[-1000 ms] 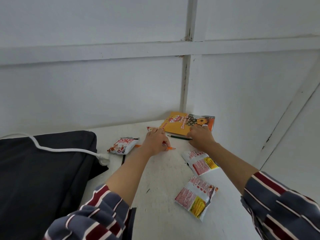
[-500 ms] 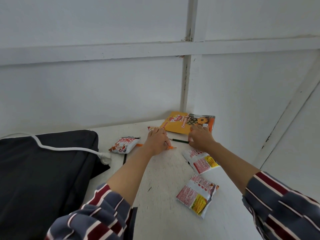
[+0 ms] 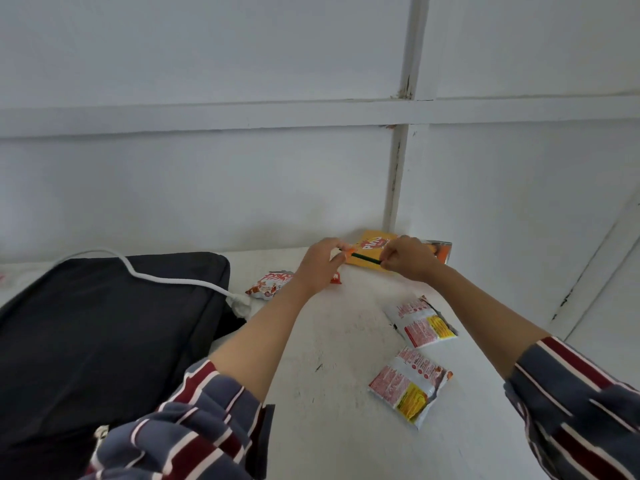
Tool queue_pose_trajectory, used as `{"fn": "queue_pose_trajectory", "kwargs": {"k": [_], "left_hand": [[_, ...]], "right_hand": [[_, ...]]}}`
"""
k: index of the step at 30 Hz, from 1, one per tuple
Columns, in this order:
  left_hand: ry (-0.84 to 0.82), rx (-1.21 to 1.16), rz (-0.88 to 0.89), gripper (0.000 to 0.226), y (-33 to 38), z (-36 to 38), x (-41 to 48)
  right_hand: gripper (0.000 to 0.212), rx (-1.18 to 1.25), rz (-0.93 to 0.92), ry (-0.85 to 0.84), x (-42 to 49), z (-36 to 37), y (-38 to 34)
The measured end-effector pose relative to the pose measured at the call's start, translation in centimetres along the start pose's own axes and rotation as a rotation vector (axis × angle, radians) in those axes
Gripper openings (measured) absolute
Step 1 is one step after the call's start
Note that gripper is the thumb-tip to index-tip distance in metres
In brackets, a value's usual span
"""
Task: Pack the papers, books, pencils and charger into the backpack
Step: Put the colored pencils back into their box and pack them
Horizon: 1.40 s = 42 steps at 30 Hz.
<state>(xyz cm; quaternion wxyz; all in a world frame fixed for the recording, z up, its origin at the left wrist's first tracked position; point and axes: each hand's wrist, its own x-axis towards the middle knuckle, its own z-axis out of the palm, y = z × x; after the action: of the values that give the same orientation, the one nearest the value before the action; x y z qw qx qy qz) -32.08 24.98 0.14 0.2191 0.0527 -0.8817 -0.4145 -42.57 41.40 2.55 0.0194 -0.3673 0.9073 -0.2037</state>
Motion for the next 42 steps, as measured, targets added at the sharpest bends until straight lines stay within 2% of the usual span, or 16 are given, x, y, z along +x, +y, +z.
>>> {"fn": "queue_pose_trajectory", "kwargs": {"k": [3,7,12,17,21,25,28,34,38,42], "left_hand": [[0.154,-0.151,-0.024,0.014,1.7,-1.7,-0.2],[0.269,-0.378,-0.082,0.011,3.3,-5.1,-1.0],[0.350,-0.371,-0.105,0.010,2.9,-11.2,-4.1],[0.396,-0.327,-0.172,0.024,1.2,-19.4,-9.0],[0.396,-0.280,-0.261,0.035,-0.6,-27.4,-14.2],[0.399,-0.198,-0.354,0.052,-3.8,-35.5,-20.5],[0.337,-0.141,-0.413,0.048,-5.8,-40.0,-24.7],[0.420,0.047,-0.523,0.037,-10.7,-46.9,-30.0],[0.437,-0.014,-0.627,0.041,-14.6,-50.5,-31.4],[0.286,-0.161,-0.755,0.043,-18.4,-54.1,-32.3]], "right_hand": [[0.013,0.228,-0.028,-0.007,0.2,-1.3,-1.6],[0.010,0.386,-0.094,-0.028,0.2,-2.2,-5.2],[0.011,0.493,-0.207,-0.043,0.5,-1.1,-11.5],[0.016,0.484,-0.327,-0.045,0.9,1.7,-20.8],[0.017,0.525,-0.389,-0.060,0.7,5.2,-29.9],[0.024,0.591,-0.497,-0.144,-0.3,8.9,-40.0],[0.031,0.639,-0.534,-0.213,-0.7,11.0,-45.7],[0.035,0.632,-0.524,-0.366,0.2,15.8,-54.9],[0.034,0.611,-0.502,-0.420,1.6,19.4,-59.8],[0.034,0.606,-0.451,-0.471,3.6,23.4,-63.8]]}}
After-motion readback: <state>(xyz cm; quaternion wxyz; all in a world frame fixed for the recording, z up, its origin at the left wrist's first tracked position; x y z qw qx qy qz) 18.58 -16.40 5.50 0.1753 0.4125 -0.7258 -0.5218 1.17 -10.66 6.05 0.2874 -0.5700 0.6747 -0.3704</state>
